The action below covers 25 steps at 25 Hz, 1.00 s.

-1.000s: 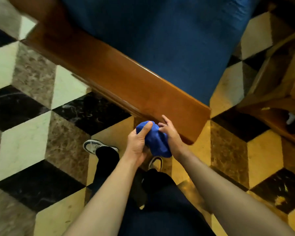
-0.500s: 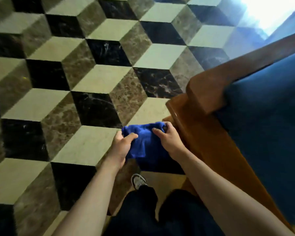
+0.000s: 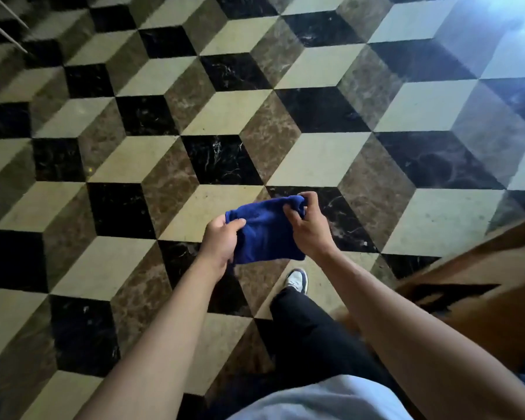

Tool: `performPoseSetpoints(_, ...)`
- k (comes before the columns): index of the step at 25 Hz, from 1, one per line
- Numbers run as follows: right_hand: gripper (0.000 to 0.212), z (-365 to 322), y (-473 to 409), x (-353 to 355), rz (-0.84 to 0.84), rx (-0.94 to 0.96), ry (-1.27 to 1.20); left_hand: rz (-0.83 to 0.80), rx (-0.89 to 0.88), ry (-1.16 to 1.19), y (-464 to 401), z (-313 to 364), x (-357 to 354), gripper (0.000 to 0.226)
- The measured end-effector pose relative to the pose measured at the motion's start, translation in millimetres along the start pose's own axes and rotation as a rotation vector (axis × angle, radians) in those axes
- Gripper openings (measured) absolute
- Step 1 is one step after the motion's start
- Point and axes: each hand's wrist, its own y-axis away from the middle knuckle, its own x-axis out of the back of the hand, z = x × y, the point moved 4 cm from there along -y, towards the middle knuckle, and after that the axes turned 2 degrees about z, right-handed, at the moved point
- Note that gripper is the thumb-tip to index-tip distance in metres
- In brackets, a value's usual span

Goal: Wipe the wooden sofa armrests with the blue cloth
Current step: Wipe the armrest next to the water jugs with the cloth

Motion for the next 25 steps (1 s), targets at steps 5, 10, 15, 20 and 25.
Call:
performPoseSetpoints(5,0.022,-52,-122,100,0.209,-0.063,-0.113,-0.082,-0.054,-0.118,-70,146,-146,0.012)
performPoseSetpoints(10,0.033,-77,-224,226,0.472,-0.143,-0.47,-0.385,0.007,-0.182,-124,243,-340,0.03)
performPoseSetpoints(15,0.06,-107,-339,345,0.532,-0.126,-0.5,-0.856,0.28,-0.241,-192,304,-518,0.04)
performPoseSetpoints(20,0.045,-121,-396,488,0.835,-0.295,-0.461,-1.121,0.356,-0.417,-214,362,-703,0.037)
performPoseSetpoints(25,0.026,-78,-431,631,1.101,-0.374,-0.444,-1.134,-0.038,-0.681,-180,389,-895,0.007)
